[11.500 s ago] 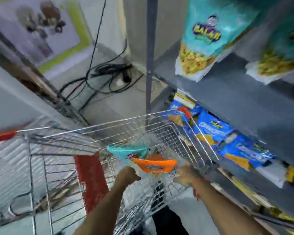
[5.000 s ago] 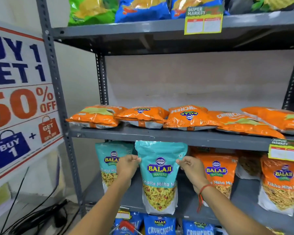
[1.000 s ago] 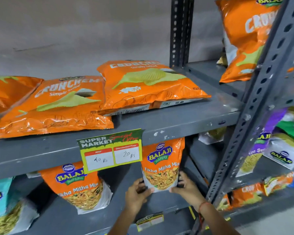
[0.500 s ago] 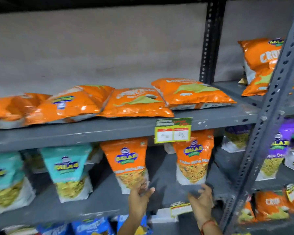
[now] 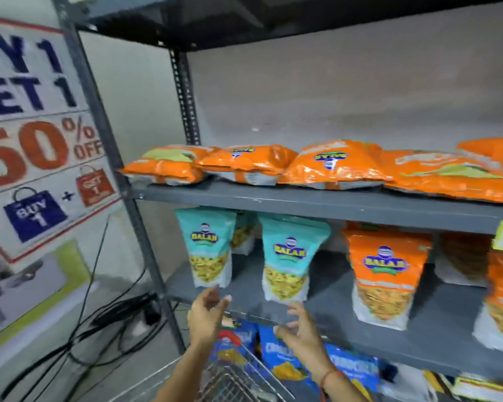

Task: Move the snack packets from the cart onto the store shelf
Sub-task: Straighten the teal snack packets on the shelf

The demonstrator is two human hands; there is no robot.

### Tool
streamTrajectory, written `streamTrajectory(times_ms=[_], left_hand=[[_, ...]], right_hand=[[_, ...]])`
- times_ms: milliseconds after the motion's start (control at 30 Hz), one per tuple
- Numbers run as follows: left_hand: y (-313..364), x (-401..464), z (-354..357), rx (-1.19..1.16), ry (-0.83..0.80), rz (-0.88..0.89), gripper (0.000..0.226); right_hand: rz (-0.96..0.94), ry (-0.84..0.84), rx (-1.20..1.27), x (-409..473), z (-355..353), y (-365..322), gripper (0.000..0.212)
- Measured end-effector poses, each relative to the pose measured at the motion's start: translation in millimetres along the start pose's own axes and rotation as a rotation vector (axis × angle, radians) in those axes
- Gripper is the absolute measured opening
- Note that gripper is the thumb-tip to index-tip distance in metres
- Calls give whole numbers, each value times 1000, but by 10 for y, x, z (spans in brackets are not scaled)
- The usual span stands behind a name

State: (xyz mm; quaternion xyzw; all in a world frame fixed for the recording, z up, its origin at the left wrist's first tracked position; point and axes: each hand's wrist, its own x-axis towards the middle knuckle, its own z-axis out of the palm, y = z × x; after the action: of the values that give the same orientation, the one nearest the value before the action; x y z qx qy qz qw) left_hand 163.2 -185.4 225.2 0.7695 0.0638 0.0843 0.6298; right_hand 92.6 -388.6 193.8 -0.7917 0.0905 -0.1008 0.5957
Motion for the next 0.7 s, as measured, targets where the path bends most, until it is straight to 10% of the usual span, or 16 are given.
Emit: streamTrajectory(times_ms=[467, 700], left_hand=[[-495, 1605, -222, -96, -96, -166, 45], [-757, 2106, -180, -205, -282, -183, 68]], right_hand=[[154, -402, -215, 2065, 1430, 306, 92], [157, -387, -26, 2492, 1841, 530, 62]])
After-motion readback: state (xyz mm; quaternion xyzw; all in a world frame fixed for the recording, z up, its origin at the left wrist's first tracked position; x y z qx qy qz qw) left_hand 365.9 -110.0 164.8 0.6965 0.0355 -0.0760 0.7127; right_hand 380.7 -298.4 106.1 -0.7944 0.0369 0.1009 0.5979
